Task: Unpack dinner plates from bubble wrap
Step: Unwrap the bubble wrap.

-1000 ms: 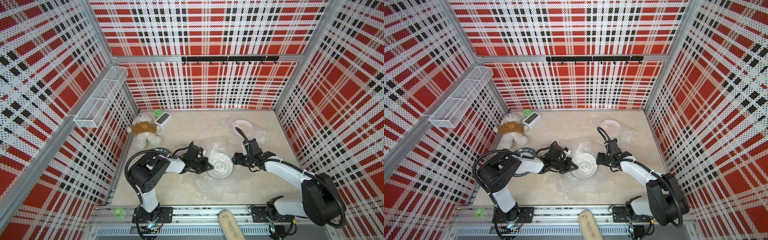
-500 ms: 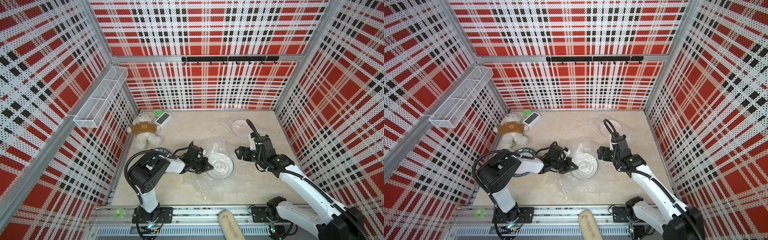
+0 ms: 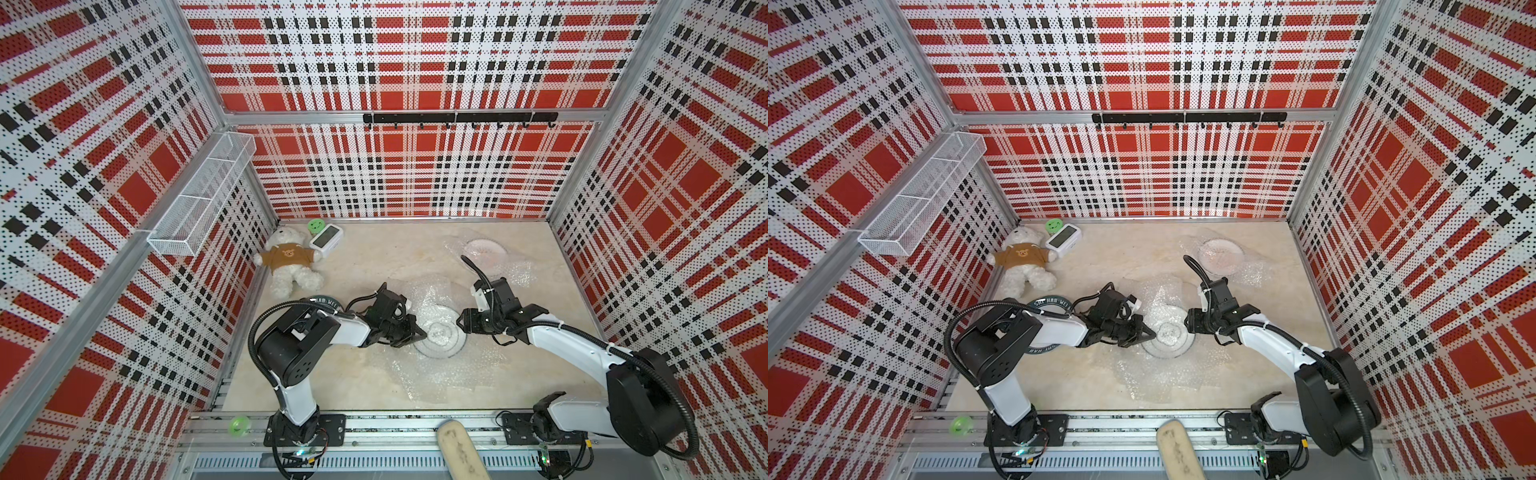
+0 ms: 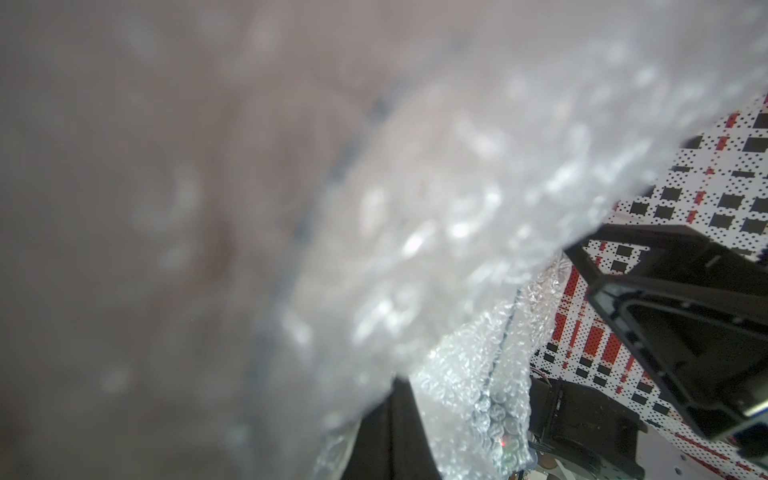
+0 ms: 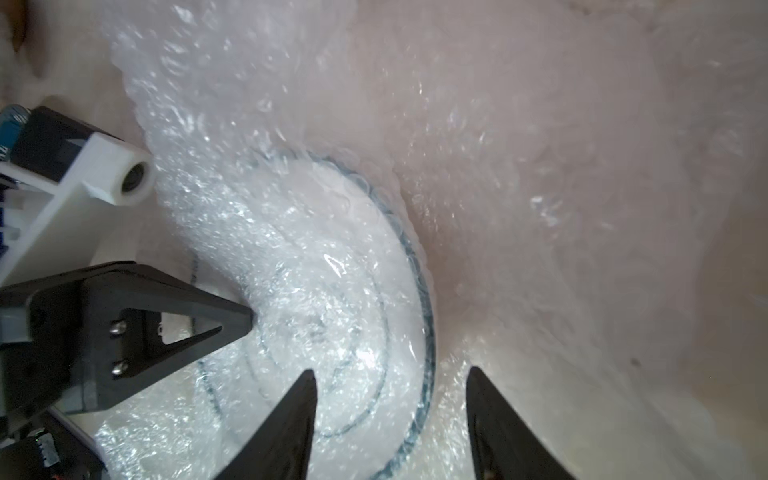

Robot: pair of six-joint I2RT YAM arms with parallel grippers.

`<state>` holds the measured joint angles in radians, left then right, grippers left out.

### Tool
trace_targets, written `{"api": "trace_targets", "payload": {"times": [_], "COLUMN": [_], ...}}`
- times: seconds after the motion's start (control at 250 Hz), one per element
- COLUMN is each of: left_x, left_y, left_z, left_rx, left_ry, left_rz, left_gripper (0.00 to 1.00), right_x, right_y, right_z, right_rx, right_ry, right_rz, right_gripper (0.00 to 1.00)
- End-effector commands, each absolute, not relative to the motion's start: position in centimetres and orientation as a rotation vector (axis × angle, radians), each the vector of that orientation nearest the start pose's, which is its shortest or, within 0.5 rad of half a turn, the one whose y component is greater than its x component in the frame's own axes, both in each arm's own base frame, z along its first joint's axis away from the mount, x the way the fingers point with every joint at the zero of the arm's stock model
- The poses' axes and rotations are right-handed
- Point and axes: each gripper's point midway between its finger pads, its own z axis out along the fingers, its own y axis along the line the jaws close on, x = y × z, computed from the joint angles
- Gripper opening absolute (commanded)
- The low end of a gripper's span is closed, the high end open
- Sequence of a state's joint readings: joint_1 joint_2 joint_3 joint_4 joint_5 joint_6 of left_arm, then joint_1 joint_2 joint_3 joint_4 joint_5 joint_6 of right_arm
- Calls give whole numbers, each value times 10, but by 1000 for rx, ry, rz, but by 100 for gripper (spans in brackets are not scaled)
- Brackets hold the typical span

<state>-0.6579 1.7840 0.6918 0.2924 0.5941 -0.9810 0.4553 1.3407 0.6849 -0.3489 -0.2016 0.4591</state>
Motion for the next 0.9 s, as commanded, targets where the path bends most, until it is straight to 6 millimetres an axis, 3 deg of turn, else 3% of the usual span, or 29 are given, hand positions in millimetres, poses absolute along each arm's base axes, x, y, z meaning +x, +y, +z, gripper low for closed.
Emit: {"api": "trace_targets", "payload": {"times": [0.0, 0.464, 0.688, 0.896], "left_x": [249, 249, 250, 254], "left_y": [-308, -310, -313, -320], "left_z": [19, 19, 21, 32], "left_rx": [-151, -147, -134, -101], "left_ry": [2765, 2767, 2764, 2735], "left_rz": [-1295, -1289, -1295, -1332], "left_gripper": [0, 0, 0, 0], "right_x": [284, 282, 280, 278], "right_y": [180, 177, 178, 175], "right_z": [64, 33, 31, 44], "right_rx": [-88, -62, -62, -62], "right_ry": [2608, 2672, 2680, 2659], "right_rz": [652, 666, 680, 680], "right_gripper": [53, 30, 12, 0]}}
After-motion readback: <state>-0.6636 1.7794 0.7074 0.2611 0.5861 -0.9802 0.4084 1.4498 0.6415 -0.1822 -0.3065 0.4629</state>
